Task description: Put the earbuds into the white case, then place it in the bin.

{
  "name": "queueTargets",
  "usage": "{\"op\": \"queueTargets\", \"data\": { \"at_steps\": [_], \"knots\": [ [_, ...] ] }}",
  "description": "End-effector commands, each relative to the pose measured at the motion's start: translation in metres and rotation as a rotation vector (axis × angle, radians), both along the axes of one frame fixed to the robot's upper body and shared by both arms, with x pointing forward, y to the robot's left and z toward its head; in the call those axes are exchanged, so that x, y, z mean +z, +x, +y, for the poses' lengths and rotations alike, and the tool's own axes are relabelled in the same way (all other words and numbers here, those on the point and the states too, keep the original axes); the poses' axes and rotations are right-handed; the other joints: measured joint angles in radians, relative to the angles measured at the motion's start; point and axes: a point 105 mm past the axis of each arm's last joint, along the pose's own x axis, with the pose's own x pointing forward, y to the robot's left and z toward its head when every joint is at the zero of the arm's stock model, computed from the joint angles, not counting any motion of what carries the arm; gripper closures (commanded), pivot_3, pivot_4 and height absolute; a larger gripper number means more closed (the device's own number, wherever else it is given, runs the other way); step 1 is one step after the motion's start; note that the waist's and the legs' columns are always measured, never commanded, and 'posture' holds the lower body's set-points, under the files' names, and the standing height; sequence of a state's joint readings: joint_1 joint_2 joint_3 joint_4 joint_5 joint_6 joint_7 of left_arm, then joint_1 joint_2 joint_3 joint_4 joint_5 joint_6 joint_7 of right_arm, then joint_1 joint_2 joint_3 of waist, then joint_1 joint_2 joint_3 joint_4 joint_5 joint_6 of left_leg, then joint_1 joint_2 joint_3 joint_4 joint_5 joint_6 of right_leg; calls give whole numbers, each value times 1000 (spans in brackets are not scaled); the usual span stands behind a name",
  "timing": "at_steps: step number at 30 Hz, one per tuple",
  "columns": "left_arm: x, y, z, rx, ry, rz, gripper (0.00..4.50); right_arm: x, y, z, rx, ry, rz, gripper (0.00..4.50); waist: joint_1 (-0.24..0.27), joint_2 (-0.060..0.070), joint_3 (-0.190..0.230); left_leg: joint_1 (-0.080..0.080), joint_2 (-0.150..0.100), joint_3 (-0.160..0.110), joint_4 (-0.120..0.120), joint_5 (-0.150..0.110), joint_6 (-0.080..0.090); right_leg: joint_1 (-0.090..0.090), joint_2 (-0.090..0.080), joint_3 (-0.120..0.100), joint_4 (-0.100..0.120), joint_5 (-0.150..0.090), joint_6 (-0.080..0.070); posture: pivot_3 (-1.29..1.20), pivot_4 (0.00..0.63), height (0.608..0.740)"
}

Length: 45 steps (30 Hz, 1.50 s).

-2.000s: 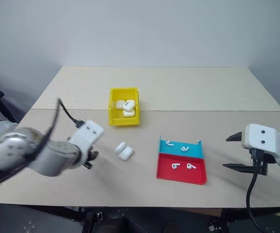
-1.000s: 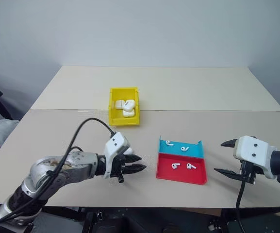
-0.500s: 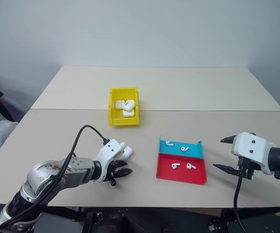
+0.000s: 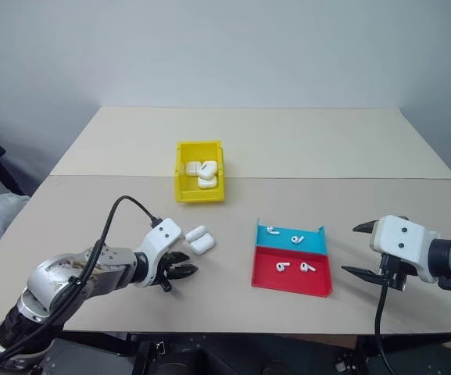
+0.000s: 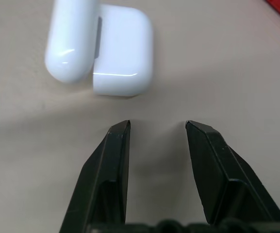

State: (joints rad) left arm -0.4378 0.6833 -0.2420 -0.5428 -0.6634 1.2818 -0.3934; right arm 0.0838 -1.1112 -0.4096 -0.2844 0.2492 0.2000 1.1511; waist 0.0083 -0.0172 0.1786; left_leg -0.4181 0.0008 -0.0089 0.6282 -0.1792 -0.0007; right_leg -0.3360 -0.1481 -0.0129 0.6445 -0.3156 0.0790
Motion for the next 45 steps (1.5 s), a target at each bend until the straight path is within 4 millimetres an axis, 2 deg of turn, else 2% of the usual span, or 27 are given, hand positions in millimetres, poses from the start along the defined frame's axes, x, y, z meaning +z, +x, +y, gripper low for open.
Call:
{"op": "queueTargets", "data": {
  "at_steps": [1, 4, 8, 13, 21, 25, 32, 36, 39, 41, 45],
  "knots": [
    [27, -7, -17, -91, -85, -83, 2558, 10, 1, 1, 2, 0, -52, 0, 1, 0, 0, 0, 0, 0, 0, 0, 0, 0, 0, 0, 0, 0, 0, 0, 150, 740],
    [31, -4, -28, -97, -123, -114, 2558, 10, 1, 1, -2, 0, -55, 0, 2, 0, 0, 0, 0, 0, 0, 0, 0, 0, 0, 0, 0, 0, 0, 0, 150, 740],
    [18, 10, -42, -26, -102, -133, 2558, 10, 1, 1, -4, 0, -57, 0, 3, 0, 0, 0, 0, 0, 0, 0, 0, 1, 0, 0, 0, 0, 0, 0, 150, 740],
    [11, 11, -54, -11, -102, -117, 2558, 10, 1, 0, -10, -1, -62, 0, 1, 0, 0, -1, 0, 0, 0, 0, 0, 0, 0, 0, 0, 0, 0, 0, 150, 740],
    [2, 23, -23, 85, 18, -173, 2558, 8, 4, 2, -5, 6, -64, 0, 0, 0, 0, 0, 0, 0, 0, 0, 0, 0, 0, 0, 0, 0, 0, 0, 150, 740],
    [-1, 38, -4, 159, 87, -230, 2558, 6, 6, 3, 3, 10, -65, 0, 3, 0, 0, 0, 0, 0, 0, 0, 0, 0, 0, 0, 0, 0, 0, 0, 150, 740],
    [-2, 56, 11, 253, 132, -281, 2558, 5, 7, 1, 2, 10, -65, 0, 1, 0, 0, 0, 0, 0, 0, 0, 0, 0, 0, 0, 0, 0, 0, 0, 150, 740],
    [5, 41, 6, 150, 88, -229, 2558, 4, 4, 1, 1, 7, -56, 0, -2, 0, 0, 0, 0, 0, 0, 0, 0, 0, 0, 0, 1, 0, 0, 0, 150, 740],
    [9, 26, 11, 85, 114, -193, 2558, 5, 3, -1, -7, 6, -56, 0, -7, 0, 0, 0, 0, 0, 0, 0, 0, 0, 0, 0, 1, 0, 0, 0, 150, 740],
    [13, 19, 16, 48, 155, -207, 2558, 5, 2, -2, -12, 5, -56, 0, -8, 0, 0, 0, 0, 0, 0, 0, 0, -1, 0, 0, 0, 0, 0, 0, 150, 740],
    [38, 25, 42, 76, 193, -240, 2558, 2, 2, -1, -7, 6, -45, 0, -6, 0, 0, 0, 0, 0, 0, 0, 0, -1, 0, 0, 1, 0, 0, 0, 150, 740]
  ]
}}
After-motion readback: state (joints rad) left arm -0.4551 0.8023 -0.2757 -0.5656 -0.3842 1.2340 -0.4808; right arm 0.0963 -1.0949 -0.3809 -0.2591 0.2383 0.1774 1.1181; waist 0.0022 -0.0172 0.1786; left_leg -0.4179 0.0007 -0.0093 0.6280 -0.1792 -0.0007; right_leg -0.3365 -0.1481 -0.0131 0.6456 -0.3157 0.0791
